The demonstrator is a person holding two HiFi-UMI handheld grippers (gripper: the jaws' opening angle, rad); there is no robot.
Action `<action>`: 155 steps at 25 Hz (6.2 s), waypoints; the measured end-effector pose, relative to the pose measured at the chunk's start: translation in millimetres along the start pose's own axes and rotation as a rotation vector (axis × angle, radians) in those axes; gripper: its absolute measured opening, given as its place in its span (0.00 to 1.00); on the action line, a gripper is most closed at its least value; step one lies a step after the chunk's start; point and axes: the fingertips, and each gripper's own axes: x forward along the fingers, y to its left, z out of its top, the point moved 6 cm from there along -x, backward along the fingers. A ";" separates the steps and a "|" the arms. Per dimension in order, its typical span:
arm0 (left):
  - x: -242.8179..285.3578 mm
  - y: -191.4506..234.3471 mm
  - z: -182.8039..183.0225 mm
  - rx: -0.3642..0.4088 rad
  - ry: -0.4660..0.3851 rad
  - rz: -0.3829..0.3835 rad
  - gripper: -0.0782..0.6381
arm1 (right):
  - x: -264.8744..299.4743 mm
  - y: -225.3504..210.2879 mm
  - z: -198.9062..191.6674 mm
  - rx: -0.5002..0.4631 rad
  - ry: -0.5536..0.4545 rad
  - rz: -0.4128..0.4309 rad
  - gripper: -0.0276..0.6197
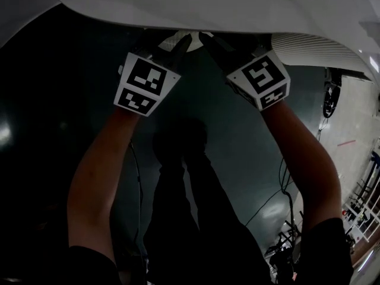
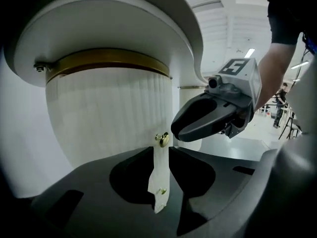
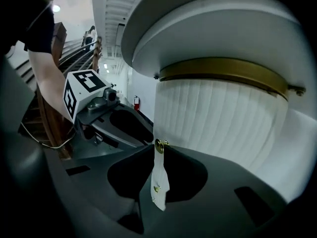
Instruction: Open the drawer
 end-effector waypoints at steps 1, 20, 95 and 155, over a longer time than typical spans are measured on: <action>5.3 -0.3 2.5 0.006 0.001 -0.006 0.24 | -0.3 -4.4 -0.8 -0.008 0.003 0.010 0.07; -11.0 -1.4 0.6 0.114 0.029 -0.136 0.23 | 16.8 14.1 16.4 -0.057 -0.023 0.155 0.07; -244.7 -224.3 132.1 -0.336 -0.007 0.051 0.17 | -268.3 178.6 88.5 0.427 -0.139 0.176 0.07; -524.2 -241.8 343.7 -0.299 -0.275 0.220 0.13 | -476.3 269.0 378.6 0.310 -0.520 0.164 0.07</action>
